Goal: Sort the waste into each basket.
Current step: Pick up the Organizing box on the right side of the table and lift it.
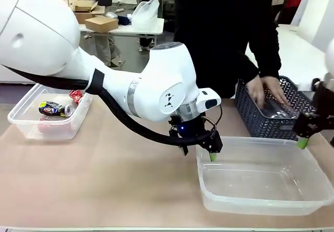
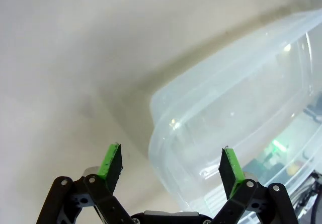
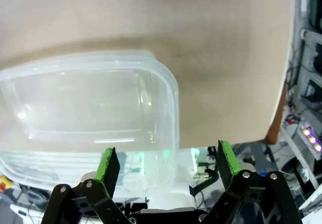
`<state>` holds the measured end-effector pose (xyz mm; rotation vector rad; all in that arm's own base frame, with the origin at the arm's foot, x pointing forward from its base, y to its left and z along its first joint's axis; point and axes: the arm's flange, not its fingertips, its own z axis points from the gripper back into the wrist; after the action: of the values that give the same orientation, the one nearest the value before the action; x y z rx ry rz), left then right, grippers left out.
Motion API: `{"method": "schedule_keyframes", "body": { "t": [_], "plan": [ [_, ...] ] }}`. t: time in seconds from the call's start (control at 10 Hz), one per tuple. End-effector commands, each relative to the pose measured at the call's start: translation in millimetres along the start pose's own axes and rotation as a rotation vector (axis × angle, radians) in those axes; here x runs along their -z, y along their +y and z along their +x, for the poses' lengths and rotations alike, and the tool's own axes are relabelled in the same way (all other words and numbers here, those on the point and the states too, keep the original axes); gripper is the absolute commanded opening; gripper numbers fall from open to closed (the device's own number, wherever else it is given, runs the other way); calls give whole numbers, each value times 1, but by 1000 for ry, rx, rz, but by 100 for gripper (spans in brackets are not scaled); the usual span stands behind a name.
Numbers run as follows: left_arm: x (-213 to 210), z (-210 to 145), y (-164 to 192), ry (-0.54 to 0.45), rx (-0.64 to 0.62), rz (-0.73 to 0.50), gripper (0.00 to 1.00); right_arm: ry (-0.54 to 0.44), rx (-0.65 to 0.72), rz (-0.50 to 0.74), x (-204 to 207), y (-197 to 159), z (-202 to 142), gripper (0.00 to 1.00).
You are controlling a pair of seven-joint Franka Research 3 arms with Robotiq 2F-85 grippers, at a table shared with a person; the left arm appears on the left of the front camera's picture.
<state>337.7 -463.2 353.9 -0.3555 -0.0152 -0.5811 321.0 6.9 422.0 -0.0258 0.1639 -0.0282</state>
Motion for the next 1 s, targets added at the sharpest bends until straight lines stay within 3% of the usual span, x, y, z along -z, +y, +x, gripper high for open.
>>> {"method": "schedule_keyframes", "body": {
  "t": [0.0,0.3,0.6,0.7,0.8,0.9],
  "plan": [
    [-12,-4,6,29,-15,-3,100,16,-51,40,95,0,-37,100],
    [-2,-9,3,34,-63,43,100,63,-62,32,127,8,-33,100],
    [3,-10,3,19,-77,72,100,68,-32,26,130,-1,-42,100],
    [3,-11,4,0,-80,99,71,67,-25,24,129,-4,-45,63],
    [2,-11,4,11,-91,102,42,79,-21,19,126,-6,-49,43],
    [2,-12,5,13,-98,106,13,80,-24,14,122,-9,-54,6]
  ]
}}
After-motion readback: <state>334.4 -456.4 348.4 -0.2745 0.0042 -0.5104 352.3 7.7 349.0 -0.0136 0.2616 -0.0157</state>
